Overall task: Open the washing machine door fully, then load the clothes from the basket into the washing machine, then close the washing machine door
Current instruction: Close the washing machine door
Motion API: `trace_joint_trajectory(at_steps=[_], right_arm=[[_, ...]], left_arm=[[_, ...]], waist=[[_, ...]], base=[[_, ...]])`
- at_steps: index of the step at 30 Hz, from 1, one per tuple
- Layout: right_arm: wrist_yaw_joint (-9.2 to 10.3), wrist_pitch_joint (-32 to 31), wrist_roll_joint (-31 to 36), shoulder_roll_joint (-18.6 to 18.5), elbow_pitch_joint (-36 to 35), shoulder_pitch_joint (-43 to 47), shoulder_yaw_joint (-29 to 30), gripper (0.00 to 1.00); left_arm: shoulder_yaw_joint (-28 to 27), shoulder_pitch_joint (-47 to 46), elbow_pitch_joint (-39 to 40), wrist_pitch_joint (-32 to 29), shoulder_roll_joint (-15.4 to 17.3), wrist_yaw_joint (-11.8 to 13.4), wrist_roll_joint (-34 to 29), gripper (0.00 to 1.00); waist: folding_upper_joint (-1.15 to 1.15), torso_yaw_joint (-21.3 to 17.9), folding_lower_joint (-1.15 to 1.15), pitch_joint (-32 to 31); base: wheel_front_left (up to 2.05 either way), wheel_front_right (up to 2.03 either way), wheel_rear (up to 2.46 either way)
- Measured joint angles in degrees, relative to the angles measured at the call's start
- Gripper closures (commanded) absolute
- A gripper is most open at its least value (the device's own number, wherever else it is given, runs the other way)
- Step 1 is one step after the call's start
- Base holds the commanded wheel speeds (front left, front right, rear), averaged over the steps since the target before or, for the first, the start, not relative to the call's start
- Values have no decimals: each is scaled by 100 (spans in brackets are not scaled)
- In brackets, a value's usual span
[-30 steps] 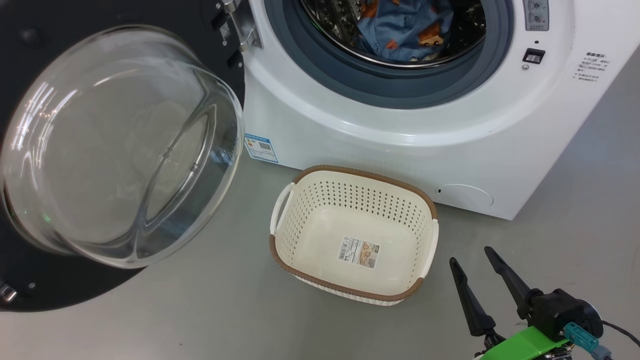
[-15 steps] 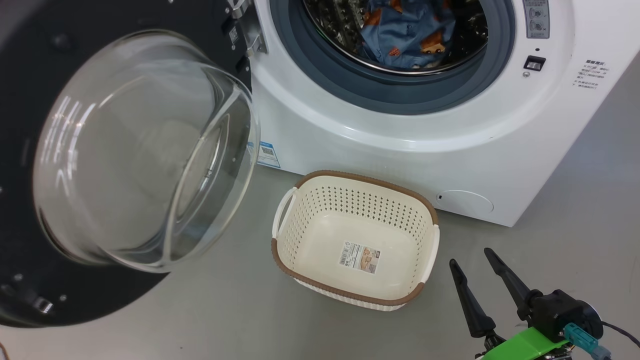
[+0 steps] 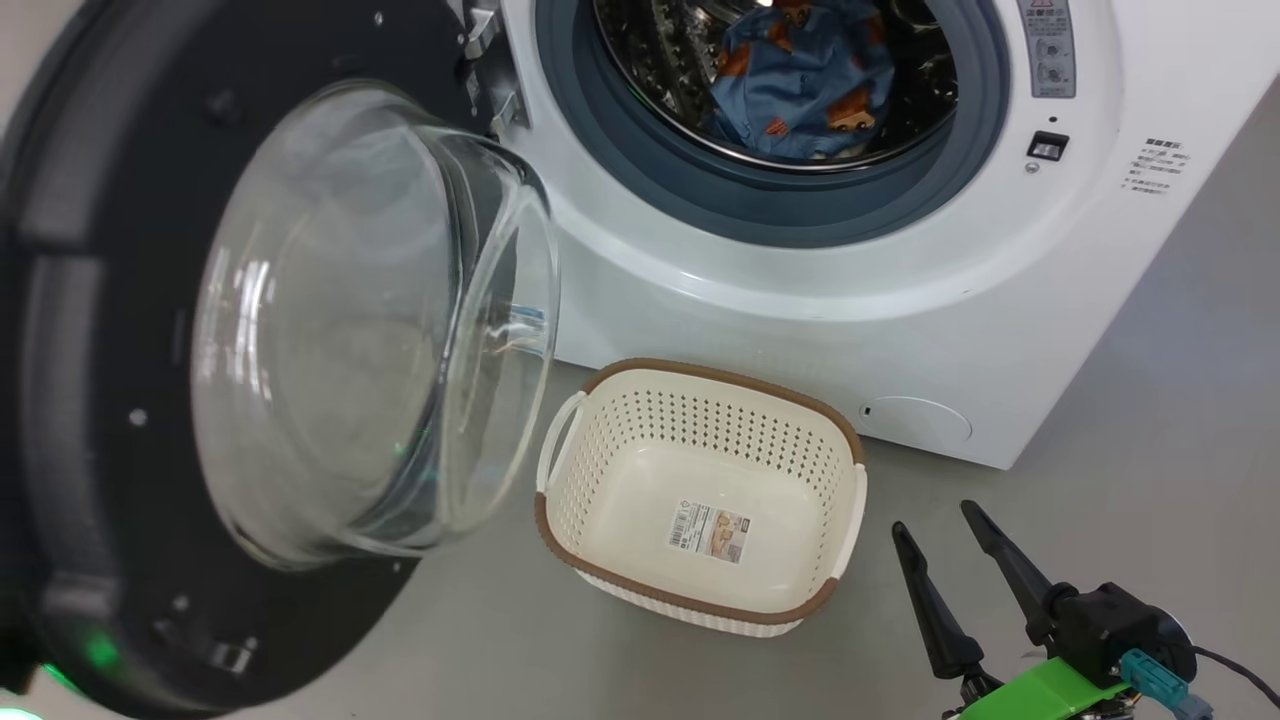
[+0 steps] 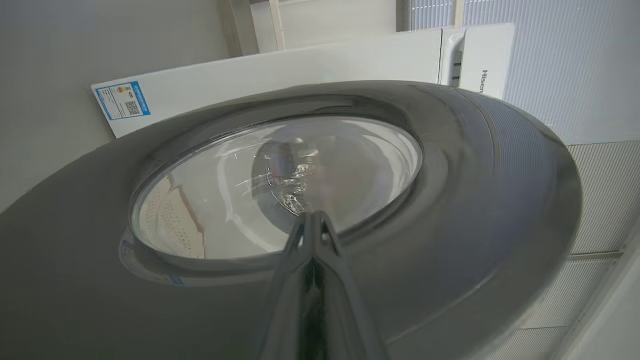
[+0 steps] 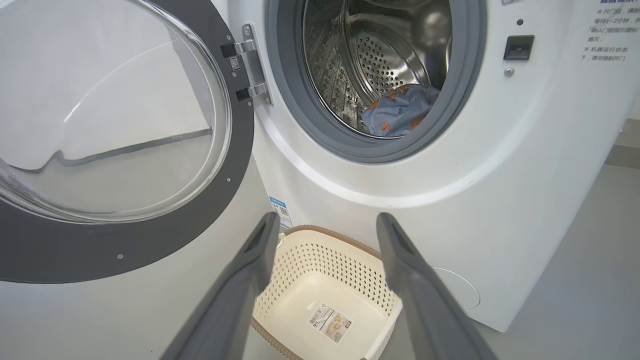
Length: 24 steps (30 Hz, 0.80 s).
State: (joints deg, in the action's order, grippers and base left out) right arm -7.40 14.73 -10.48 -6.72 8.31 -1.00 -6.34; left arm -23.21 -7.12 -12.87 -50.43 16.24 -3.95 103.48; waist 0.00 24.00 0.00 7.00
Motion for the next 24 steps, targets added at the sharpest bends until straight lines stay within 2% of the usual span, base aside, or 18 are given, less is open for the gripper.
trace_joint_trajectory(at_steps=[6,10,18,24], right_arm=[[0,0,-8,109,-7,9,3,0],[0,0,-8,119,-15,19,31,0],[0,0,-8,151,-22,99,122,0],[0,0,-8,192,-30,98,140,0]], left_arm=[[379,699,1334,7,-626,233,-22,100],[626,1010,1876,9,-856,326,-104,100],[1135,1271,2401,68,-1132,318,-326,100],[1567,1265,2459,233,-1266,258,-425,100]], waist=[[0,-168,0,-42],[0,-337,0,-47],[0,-738,0,-30],[0,-1047,0,5]], base=[[0,0,0],[0,0,0],[0,0,0],[0,0,0]])
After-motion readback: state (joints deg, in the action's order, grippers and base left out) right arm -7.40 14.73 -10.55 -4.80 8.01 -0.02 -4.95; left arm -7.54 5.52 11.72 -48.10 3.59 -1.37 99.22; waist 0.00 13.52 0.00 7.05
